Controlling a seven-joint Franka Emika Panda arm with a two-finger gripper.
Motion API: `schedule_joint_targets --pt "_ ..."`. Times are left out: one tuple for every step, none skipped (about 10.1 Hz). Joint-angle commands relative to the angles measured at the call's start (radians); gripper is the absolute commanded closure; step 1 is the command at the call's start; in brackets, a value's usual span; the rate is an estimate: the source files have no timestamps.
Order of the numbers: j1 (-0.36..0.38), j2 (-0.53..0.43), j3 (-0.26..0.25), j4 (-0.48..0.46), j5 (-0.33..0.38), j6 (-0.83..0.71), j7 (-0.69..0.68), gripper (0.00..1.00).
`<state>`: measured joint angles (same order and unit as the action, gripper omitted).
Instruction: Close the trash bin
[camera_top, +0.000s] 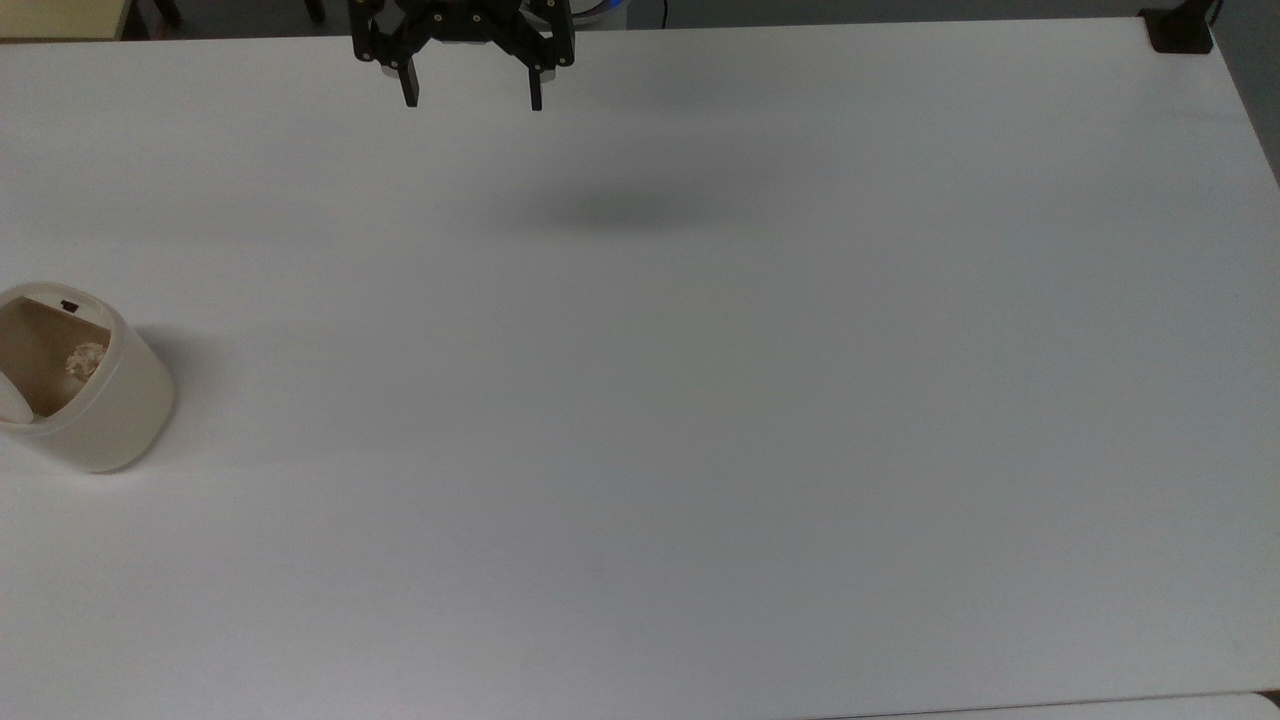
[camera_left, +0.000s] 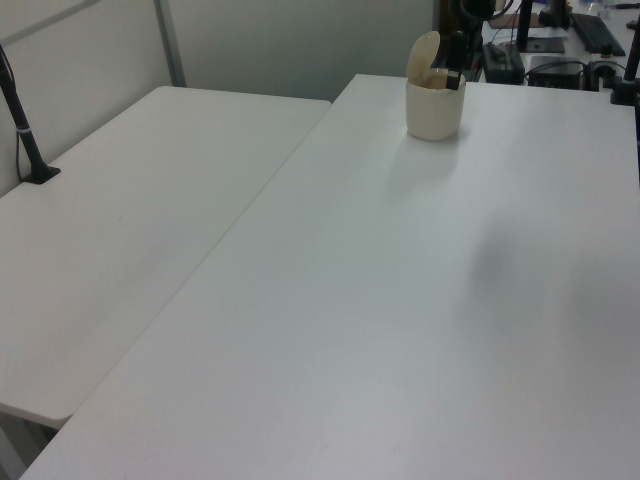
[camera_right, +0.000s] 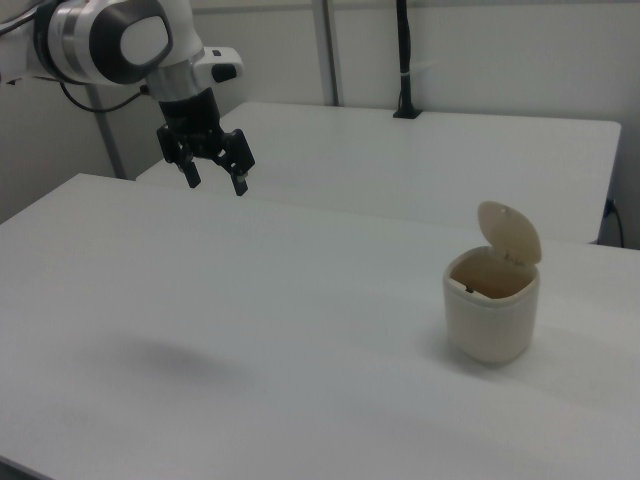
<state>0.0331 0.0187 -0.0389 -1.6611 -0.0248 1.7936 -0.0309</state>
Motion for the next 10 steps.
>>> schedule_joint_targets --pt "0.011 -0.019 -0.009 -0.006 -0.003 -0.034 -0.014 0.00" --pt "0.011 -0.019 -0.009 -0.006 -0.003 -0.034 -0.014 0.00" --pt "0.011 -0.019 -0.009 -0.006 -0.001 -0.034 -0.014 0.00" --pt "0.011 -0.019 -0.009 -0.006 -0.001 -0.034 -0.014 0.00" --pt "0.011 -0.019 -0.009 -0.006 -0.003 -0.034 -0.014 0.00" --pt "0.010 -0.019 -0.009 -0.006 -0.001 -0.036 -0.014 0.00" --pt "0.008 -0.020 -0.012 -0.006 -0.001 -0.040 -0.020 0.00" --pt "0.007 -0.020 -0.015 -0.006 -0.001 -0.042 -0.024 0.00" --pt "-0.001 -0.026 -0.028 -0.005 -0.001 -0.046 -0.026 0.00" --pt "-0.002 -0.026 -0.042 0.006 0.000 -0.043 -0.027 0.00"
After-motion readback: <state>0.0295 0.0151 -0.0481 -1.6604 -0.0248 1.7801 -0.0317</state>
